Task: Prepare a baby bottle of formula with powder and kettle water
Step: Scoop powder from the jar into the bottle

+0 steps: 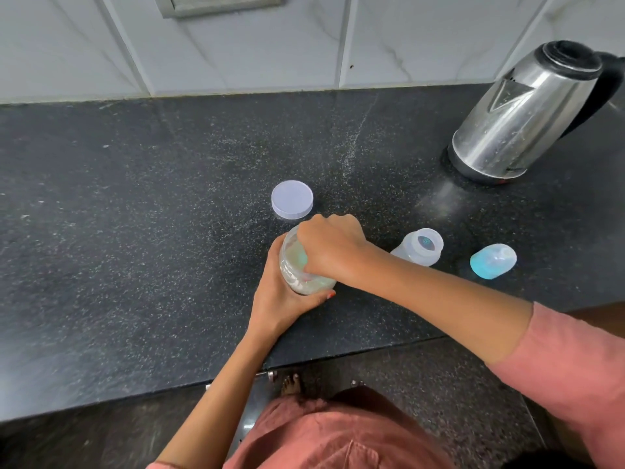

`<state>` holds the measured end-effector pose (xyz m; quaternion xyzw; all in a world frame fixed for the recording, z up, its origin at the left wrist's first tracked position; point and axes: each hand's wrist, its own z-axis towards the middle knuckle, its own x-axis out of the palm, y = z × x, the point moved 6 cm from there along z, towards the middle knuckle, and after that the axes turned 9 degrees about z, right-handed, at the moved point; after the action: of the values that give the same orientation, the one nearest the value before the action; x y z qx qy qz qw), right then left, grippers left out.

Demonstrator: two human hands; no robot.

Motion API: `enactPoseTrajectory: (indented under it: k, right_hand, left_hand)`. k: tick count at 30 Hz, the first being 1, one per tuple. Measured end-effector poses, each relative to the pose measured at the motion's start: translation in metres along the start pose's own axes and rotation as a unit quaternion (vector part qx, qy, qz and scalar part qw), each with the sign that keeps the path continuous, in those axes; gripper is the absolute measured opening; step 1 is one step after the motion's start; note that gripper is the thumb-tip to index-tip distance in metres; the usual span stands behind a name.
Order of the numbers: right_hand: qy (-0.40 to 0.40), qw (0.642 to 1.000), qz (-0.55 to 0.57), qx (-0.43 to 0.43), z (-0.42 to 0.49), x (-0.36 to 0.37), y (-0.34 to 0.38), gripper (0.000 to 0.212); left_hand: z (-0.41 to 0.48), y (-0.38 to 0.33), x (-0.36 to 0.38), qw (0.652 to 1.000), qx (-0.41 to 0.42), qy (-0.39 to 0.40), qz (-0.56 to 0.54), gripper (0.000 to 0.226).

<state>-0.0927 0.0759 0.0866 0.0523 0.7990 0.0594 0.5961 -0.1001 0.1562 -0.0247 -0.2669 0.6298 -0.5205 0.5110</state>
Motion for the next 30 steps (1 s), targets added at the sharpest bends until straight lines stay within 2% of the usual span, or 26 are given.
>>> enactPoseTrajectory:
  k: [9,15,23,30]
  right_hand:
    - [0.029,0.997,-0.074,0.012,0.006,0.007,0.005,0.02]
    - [0.071,0.985,-0.152,0.033,0.013,0.018,0.003,0.027]
    - [-0.079,0.996,-0.041,0.013,-0.01,-0.011,0.004,0.018]
    - [-0.068,0.994,0.067,0.06,-0.026,-0.017,-0.004,0.021]
  left_hand:
    - [-0.002,0.0,0.0,1.0,0.007,0.004,-0.015,0.1]
    - [-0.002,-0.001,0.001,1.0,0.012,0.007,-0.008,0.099]
    - [-0.001,-0.005,-0.002,1.0,0.013,-0.008,0.011,0.096]
    - [-0.003,-0.012,-0.005,0.999,0.011,-0.014,0.032,0.091]
